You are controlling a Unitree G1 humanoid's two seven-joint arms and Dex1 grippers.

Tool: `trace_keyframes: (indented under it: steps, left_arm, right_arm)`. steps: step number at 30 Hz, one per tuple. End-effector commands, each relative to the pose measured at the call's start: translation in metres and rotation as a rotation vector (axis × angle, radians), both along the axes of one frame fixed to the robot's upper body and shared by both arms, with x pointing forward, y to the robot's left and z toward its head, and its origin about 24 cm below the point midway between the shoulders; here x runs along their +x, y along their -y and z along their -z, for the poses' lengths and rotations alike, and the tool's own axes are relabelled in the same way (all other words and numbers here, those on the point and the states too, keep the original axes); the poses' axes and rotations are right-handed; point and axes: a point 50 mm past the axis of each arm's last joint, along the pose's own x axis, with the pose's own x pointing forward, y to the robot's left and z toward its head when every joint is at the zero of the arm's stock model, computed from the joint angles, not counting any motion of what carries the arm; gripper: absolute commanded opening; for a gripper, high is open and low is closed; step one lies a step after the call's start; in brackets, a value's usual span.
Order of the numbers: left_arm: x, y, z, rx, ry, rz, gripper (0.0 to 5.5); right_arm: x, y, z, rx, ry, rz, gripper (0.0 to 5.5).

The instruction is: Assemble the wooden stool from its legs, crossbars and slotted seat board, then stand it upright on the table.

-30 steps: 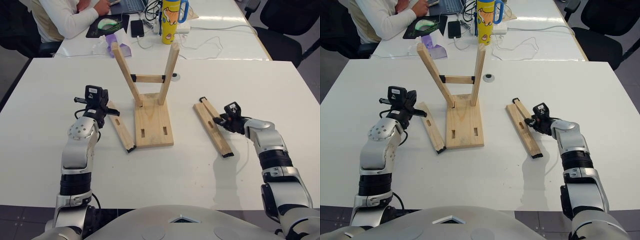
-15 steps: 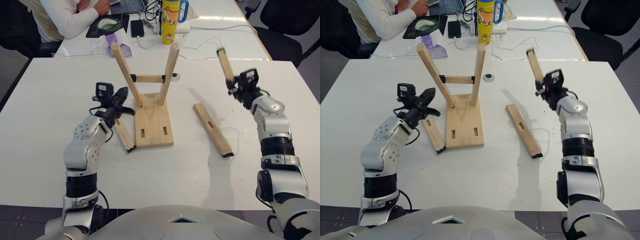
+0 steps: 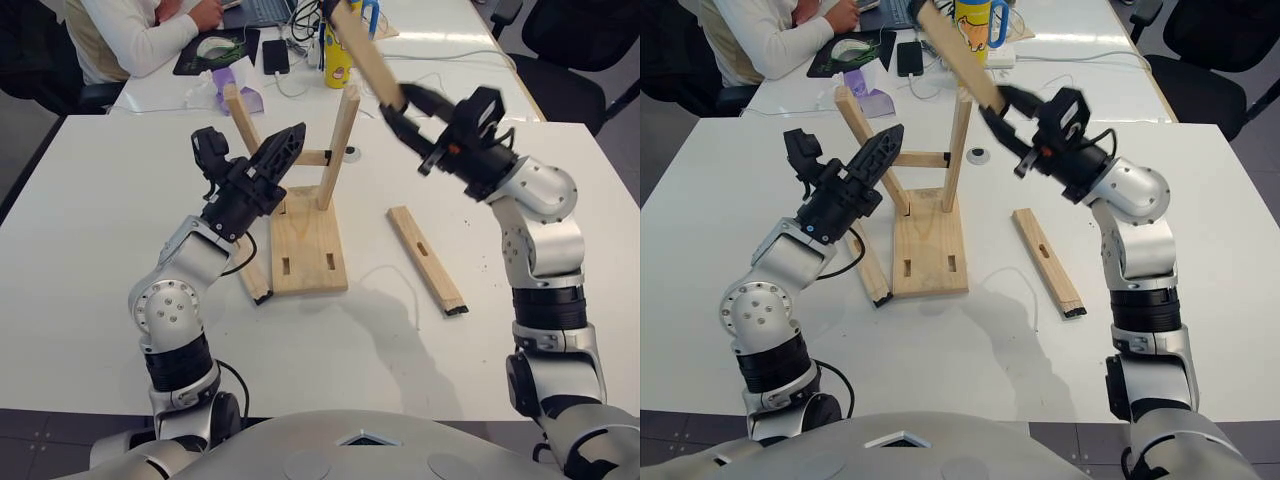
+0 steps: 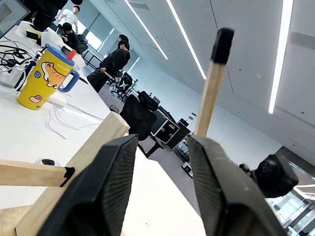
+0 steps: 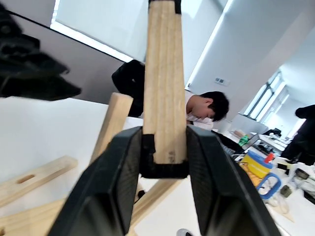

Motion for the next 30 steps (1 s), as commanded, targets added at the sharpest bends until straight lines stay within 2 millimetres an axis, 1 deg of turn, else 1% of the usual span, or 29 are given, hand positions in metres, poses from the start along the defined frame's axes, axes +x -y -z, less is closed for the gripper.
trace_keyframes:
  steps: [1, 3, 8, 17, 20, 27, 30]
  left_arm:
    - [0.001, 0.000, -0.012, -0.058, 0.021, 0.011, 2.48]
    - [-0.001, 0.000, -0.015, -0.085, 0.026, 0.029, 2.64]
    - [-0.003, 0.006, -0.014, -0.062, 0.012, 0.055, 2.64]
    - [0.001, 0.000, -0.012, -0.099, -0.004, 0.012, 2.64]
    - [0.002, 0.000, -0.011, -0.102, -0.008, 0.003, 2.22]
    - [0.004, -0.002, -0.010, -0.102, -0.014, -0.015, 0.99]
    - [0.005, -0.003, -0.009, -0.096, -0.015, -0.017, 0.57]
  right_arm:
    - [-0.008, -0.005, 0.005, -0.060, -0.021, -0.060, 1.31]
    - [-0.009, -0.006, 0.008, -0.077, -0.025, -0.065, 1.31]
    - [-0.011, -0.009, 0.013, -0.103, -0.025, -0.079, 1.31]
    - [-0.017, -0.016, 0.017, -0.121, -0.061, -0.147, 1.31]
    - [-0.017, -0.016, 0.018, -0.128, -0.066, -0.146, 1.31]
    - [-0.014, -0.016, 0.018, -0.123, -0.076, -0.135, 1.31]
    - [-0.014, -0.016, 0.019, -0.118, -0.081, -0.131, 1.31]
